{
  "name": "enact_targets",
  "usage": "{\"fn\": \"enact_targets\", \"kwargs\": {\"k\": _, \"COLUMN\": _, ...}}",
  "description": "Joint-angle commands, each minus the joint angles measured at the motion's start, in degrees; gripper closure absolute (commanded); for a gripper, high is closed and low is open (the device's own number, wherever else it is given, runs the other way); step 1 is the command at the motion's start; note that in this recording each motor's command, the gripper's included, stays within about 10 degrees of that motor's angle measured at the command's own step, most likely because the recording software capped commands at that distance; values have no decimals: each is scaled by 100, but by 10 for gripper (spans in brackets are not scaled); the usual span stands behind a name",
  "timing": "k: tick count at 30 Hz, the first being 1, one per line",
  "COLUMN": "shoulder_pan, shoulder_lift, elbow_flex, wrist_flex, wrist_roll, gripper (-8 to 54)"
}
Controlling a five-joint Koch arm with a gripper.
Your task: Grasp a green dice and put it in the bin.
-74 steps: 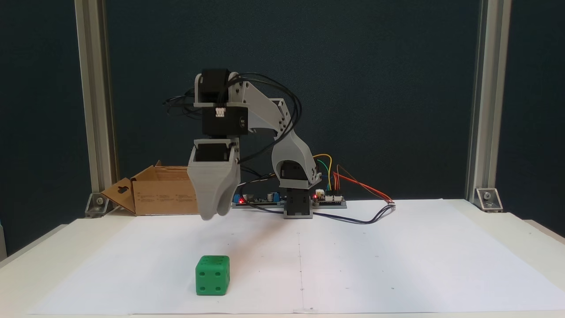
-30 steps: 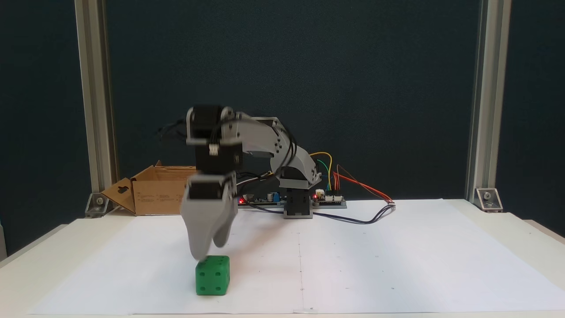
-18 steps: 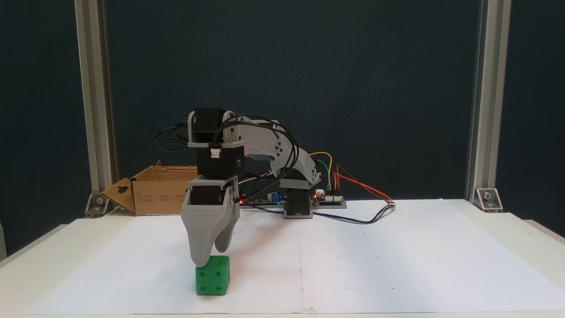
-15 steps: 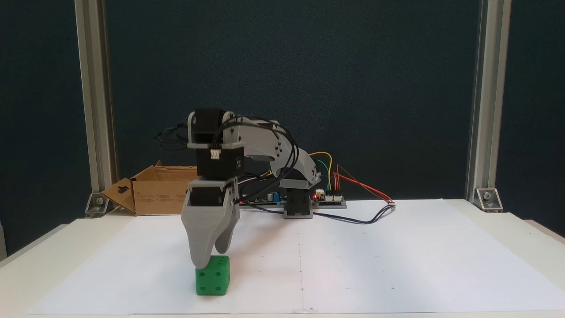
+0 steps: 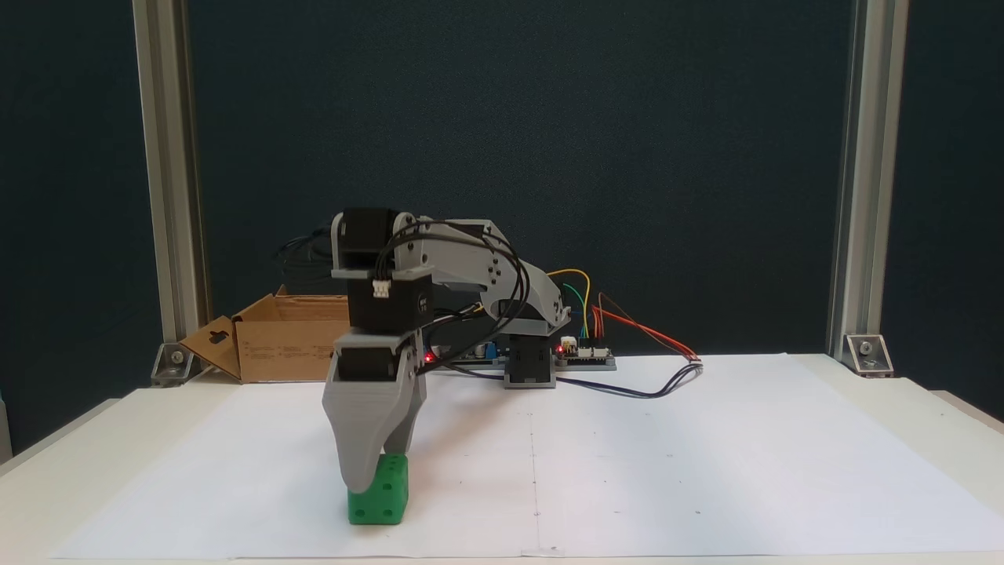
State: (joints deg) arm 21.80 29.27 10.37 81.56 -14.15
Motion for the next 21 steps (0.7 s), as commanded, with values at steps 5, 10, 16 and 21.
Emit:
{"fn": "enact_targets", "kwargs": {"k": 5, "shoulder_pan": 0, "shoulder_lift": -18, "elbow_flex": -492, "wrist_flex": 712, "wrist_roll": -193, "gripper": 5}}
{"fn": "enact_targets", "kwargs": {"k": 10, "shoulder_pan": 35, "shoulder_lift": -62, "elbow_flex": -492, "wrist_flex": 606, "wrist_roll": -413, "gripper": 6}}
{"fn": "enact_targets", "kwargs": {"k": 16, "shoulder_pan": 44, "shoulder_lift": -105, "elbow_flex": -492, "wrist_flex": 457, "wrist_roll": -545, "gripper": 7}}
{"fn": "enact_targets", "kwargs": {"k": 21, "shoulder_pan": 44, "shoulder_lift": -114, "elbow_flex": -492, "wrist_flex": 422, "wrist_roll": -738, "gripper": 6}}
